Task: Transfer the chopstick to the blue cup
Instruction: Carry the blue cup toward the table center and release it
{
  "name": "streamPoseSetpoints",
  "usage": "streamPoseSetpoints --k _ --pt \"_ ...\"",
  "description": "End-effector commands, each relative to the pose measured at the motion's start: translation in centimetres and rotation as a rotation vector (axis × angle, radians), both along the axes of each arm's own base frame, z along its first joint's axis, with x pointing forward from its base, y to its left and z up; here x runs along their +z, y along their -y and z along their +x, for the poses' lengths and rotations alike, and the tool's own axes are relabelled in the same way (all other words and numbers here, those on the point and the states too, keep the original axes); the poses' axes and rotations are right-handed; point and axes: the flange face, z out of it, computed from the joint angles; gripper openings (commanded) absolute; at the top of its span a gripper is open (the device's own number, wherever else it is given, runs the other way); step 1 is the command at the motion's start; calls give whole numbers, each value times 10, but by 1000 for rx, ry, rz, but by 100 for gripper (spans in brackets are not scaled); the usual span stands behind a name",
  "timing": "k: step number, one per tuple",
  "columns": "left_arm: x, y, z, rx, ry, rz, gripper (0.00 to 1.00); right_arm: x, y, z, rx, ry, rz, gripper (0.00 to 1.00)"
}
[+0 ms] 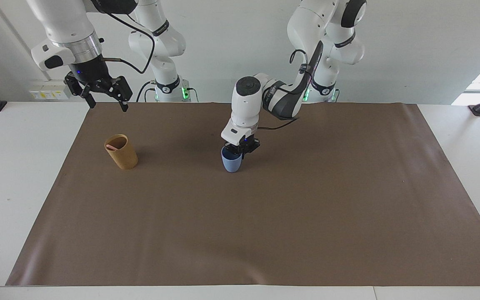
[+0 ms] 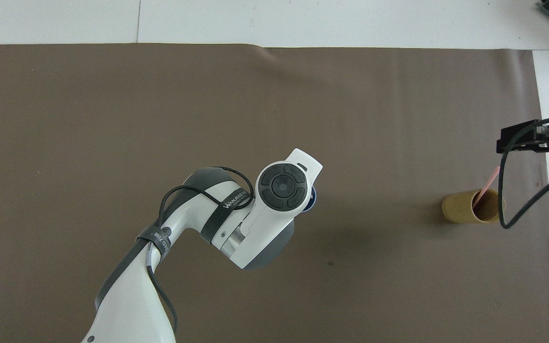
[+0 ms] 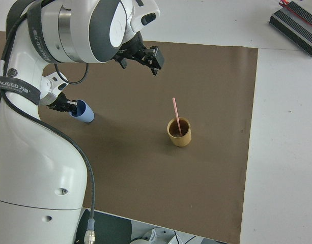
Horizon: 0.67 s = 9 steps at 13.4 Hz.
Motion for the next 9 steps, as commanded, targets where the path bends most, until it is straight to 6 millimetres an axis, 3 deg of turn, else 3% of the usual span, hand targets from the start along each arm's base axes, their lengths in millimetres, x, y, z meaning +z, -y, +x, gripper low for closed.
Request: streamPoseSetpoints --k 1,4,8,9 --pt "8 -7 7 12 7 21 100 -3 5 -2 19 4 7 100" --pt "62 -26 12 33 22 15 100 -2 5 -2 31 9 7 100" --pt "131 -68 12 71 16 28 100 -42 31 27 153 7 4 100" --pt "147 -91 21 75 19 29 100 -55 36 33 187 4 3 100"
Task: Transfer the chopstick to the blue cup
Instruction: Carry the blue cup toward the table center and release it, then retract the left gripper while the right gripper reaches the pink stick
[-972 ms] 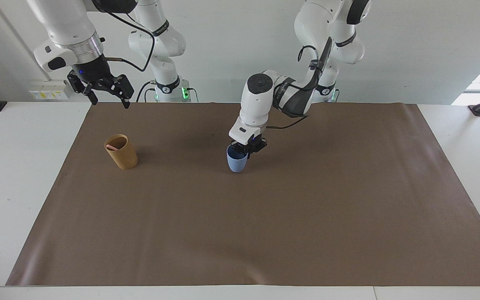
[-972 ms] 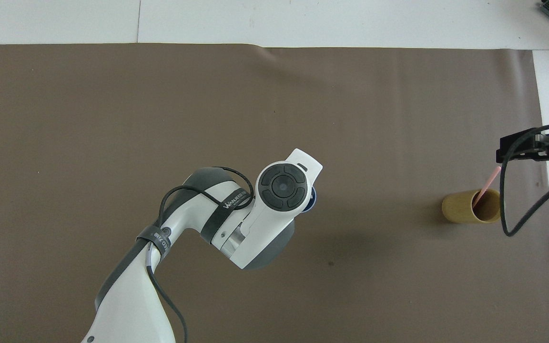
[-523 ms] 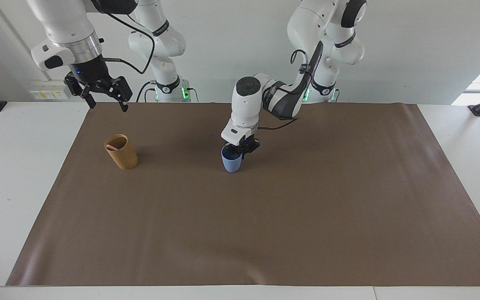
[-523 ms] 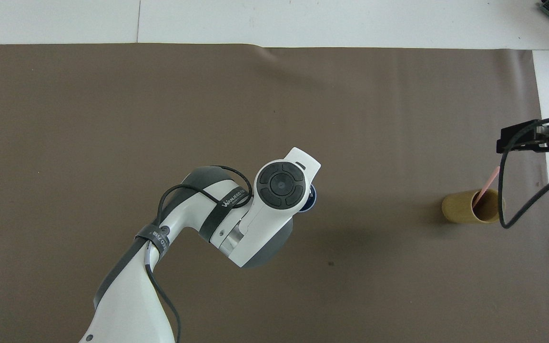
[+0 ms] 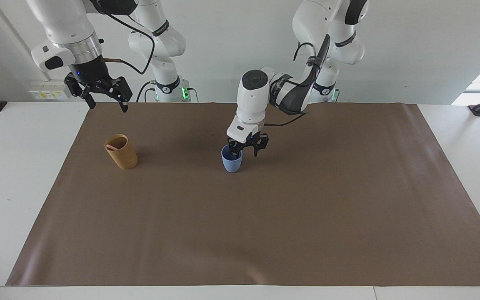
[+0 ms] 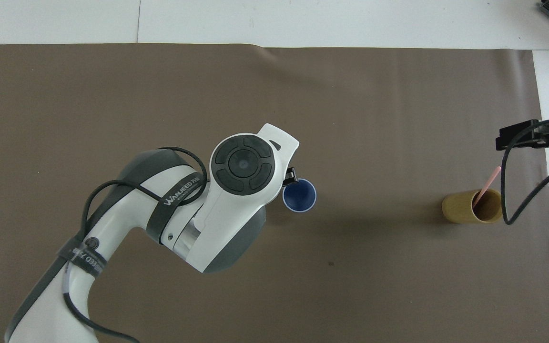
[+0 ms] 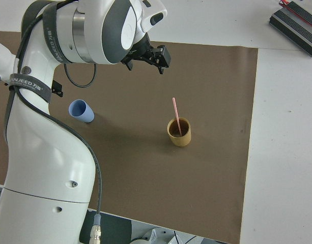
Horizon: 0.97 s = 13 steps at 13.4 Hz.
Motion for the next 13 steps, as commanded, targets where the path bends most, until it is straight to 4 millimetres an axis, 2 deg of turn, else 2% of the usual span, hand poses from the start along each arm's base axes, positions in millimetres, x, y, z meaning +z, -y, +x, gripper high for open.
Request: streamPoseSetpoints --k 1,3,4,6,8,10,12,13 --pt "45 -57 9 -10 2 23 100 -38 26 15 94 -10 -3 100" --pt "62 -114 19 -29 -29 45 100 -62 38 16 164 -10 -15 99" --pt "61 -143 26 -43 -55 59 100 -76 52 15 180 -32 -13 92" --pt "64 -189 37 -69 -66 61 100 -108 60 16 213 -88 -6 85" --pt "66 -229 48 -62 -71 62 100 -131 64 12 221 -126 2 81" --pt "73 -283 59 -106 -64 57 100 -152 62 7 223 -148 8 73" --pt "81 -330 59 -167 -79 54 100 -159 64 -1 221 -169 13 61" --pt "87 -350 58 -208 -75 53 100 -158 70 -4 215 -177 16 45"
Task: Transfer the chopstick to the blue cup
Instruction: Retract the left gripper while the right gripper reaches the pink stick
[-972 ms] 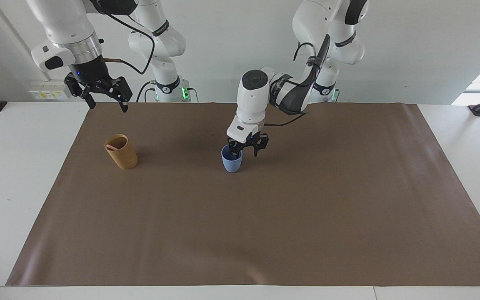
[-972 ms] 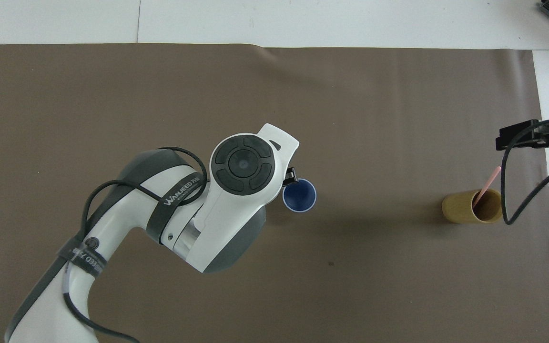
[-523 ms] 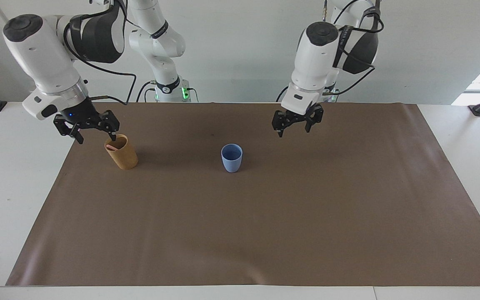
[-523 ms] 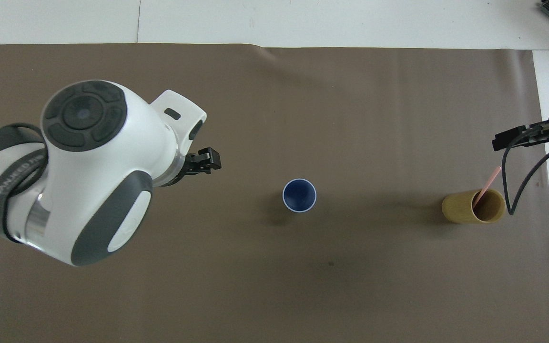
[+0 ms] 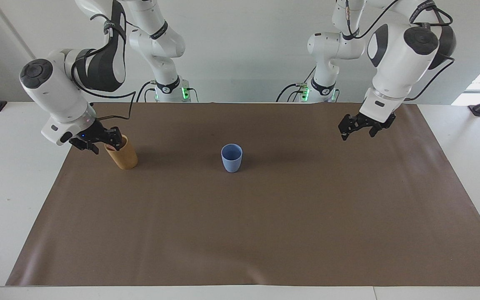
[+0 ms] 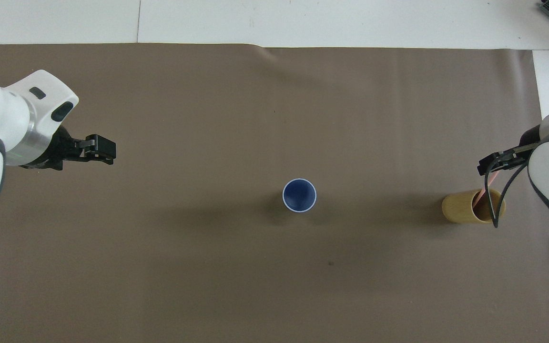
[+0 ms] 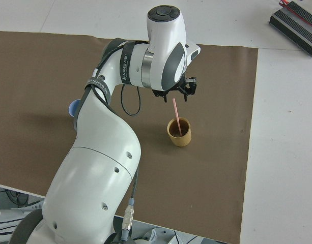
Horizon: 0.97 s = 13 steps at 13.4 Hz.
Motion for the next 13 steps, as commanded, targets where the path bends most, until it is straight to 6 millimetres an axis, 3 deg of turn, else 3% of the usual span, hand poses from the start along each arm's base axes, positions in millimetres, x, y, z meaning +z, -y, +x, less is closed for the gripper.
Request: streamPoseSetpoints --k 1,2,3,6,8,12,13 --pt "18 -49 -13 -95 -6 -3 100 2 10 -13 28 -1 -10 30" --pt "25 -71 -15 -107 0 -6 100 3 15 -14 38 -6 -5 12" --pt "36 -80 -17 -124 6 -6 100 3 17 -15 49 -14 3 0" --pt "83 -74 -23 -136 13 5 100 8 17 -18 46 -34 15 0" --pt "113 -71 -32 -135 11 -5 100 28 13 -20 47 2 5 0" --pt "121 -76 -40 -121 15 -3 100 103 -10 -42 59 70 -20 0" --pt "121 -73 -40 -127 17 -5 100 118 -25 -47 74 96 -26 0"
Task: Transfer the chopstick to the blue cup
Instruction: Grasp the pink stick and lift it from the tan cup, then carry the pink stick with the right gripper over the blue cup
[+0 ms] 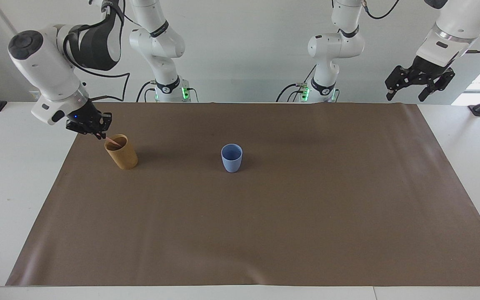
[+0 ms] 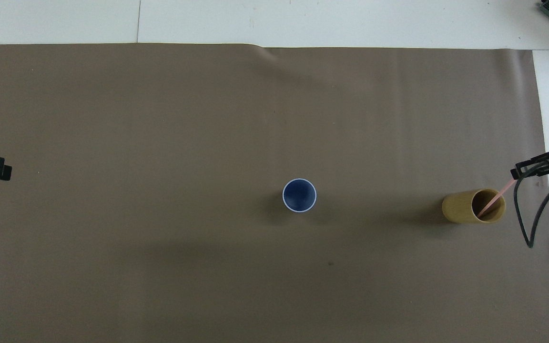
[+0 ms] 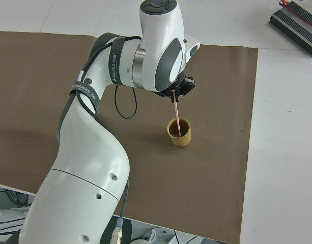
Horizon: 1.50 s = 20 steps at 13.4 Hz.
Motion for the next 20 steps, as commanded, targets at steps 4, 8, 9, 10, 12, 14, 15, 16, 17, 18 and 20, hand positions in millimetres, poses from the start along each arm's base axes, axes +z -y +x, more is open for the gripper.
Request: streamPoseSetpoints --k 4,8,9,10,12,14,15,16,17,18,20 --pt "6 7 -8 -19 -14 -7 100 76 -59 -34 81 126 -29 0" --pt "7 10 -18 -23 -50 -21 100 91 -139 -30 118 238 42 0" --pt "7 11 -18 -20 -49 -20 100 94 -164 -29 144 272 58 0" --pt "7 12 -18 -23 -49 -22 100 99 -191 -31 175 309 81 0" --pt "5 8 -18 -17 -54 -42 100 99 -242 -37 222 355 114 0" --pt "5 8 -20 -16 -54 -50 100 91 -282 -43 279 371 137 0" --pt "2 12 -20 -19 -60 -49 100 86 -300 -45 310 381 149 0" --pt "6 12 -19 -21 -49 -48 100 75 -314 -43 336 384 157 0" --pt "6 12 -19 -22 -48 -48 100 67 -327 -42 356 381 165 0" --pt "6 12 -20 -22 -51 -48 100 59 -342 -44 385 375 172 0" --pt "6 12 -20 -22 -55 -48 100 41 -372 -59 442 344 175 0"
